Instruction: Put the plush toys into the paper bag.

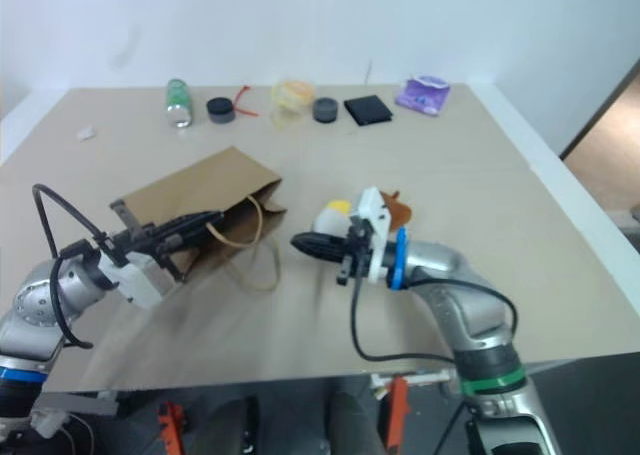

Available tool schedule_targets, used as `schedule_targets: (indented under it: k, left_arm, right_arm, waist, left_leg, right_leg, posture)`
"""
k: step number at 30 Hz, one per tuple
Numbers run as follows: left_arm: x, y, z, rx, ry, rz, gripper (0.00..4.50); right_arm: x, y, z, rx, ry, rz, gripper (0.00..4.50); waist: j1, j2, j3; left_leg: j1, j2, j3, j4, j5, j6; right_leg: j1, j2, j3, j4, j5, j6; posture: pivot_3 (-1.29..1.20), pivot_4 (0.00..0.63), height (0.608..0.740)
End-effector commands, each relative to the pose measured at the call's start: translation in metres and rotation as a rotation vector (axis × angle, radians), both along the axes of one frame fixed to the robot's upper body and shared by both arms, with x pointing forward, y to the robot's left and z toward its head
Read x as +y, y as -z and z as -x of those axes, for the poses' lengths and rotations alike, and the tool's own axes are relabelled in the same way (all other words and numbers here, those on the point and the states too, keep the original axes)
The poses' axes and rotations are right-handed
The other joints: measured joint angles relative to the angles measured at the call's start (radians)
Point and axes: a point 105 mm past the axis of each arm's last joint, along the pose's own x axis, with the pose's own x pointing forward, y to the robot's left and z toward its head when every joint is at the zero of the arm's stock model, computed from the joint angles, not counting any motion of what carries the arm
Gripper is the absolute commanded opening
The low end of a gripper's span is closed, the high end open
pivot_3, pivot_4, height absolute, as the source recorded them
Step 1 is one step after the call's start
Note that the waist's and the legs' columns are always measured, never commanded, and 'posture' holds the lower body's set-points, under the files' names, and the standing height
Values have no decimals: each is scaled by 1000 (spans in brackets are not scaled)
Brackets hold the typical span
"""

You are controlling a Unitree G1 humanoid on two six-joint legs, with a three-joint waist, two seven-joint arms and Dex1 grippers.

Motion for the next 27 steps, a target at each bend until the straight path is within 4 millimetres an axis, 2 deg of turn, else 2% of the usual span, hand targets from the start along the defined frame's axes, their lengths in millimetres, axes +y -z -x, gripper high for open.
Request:
schedule_targets:
  k: [1, 5, 9, 11, 14, 17, 21, 24, 27]
  left_arm:
    - [-1, -13, 4, -45, 6, 30, 0]
    - [-1, -12, 5, -43, 3, 27, 0]
    - [-2, -12, 6, -44, 1, 40, 0]
    - [-2, -12, 7, -45, 1, 44, 0]
    - [-3, -16, 8, -55, -1, 65, 0]
    - [1, -27, 6, -82, -26, 114, 0]
    - [18, -64, -1, -174, -120, 287, 0]
    - [27, -76, -5, -197, -168, 368, 0]
    - [29, -78, -7, -195, -182, 381, 0]
  right_arm:
    - [23, 2, -12, -40, 36, -27, 54]
    - [58, 13, -27, 1, 80, -84, 54]
    - [81, 22, -46, 46, 170, -125, 54]
    - [94, 30, -48, 57, 168, -107, 54]
    - [109, 54, -50, 74, 183, 8, 54]
    - [112, 66, -50, 72, 192, 86, 54]
    - [104, 80, -53, 92, 222, 159, 54]
    - [102, 83, -51, 93, 218, 165, 54]
    - [102, 83, -51, 92, 212, 161, 54]
  waist:
    - [0, 0, 0]
    - [0, 0, 0]
    - [0, 0, 0]
    - [0, 0, 0]
    - [0, 0, 0]
    - [0, -1, 0]
    - [0, -2, -1]
    - [0, -2, -3]
    - [0, -3, -4]
  left_leg:
    - [0, 0, 0, 0, 0, 0]
    - [0, 0, 0, 0, 1, 1]
    - [0, 0, 0, 0, 1, 1]
    - [-1, 1, 0, -1, 1, 1]
    - [-1, 1, 0, -1, 1, 1]
    - [-1, 1, 0, -1, 1, 1]
    - [0, 2, 0, -1, 2, 2]
    - [1, 3, -1, -1, 2, 3]
    - [3, 3, -1, -1, 2, 3]
  right_leg:
    - [0, 0, 0, 0, 0, 0]
    - [0, 0, 0, 0, 1, 0]
    - [0, 0, 0, 0, 1, -1]
    - [-1, 0, 0, 0, 1, -1]
    - [-1, 0, 0, 0, 1, -1]
    - [-1, 0, 0, 0, 1, -1]
    - [0, 2, -1, 0, 2, -2]
    - [1, 2, -2, 0, 3, -3]
    - [3, 2, -2, 0, 3, -3]
  posture:
    - [0, 150, 740]
    - [0, 150, 740]
    - [0, 150, 740]
    - [0, 150, 740]
    - [0, 150, 740]
    - [0, 150, 740]
    - [0, 150, 740]
    - [0, 150, 740]
    - [0, 150, 740]
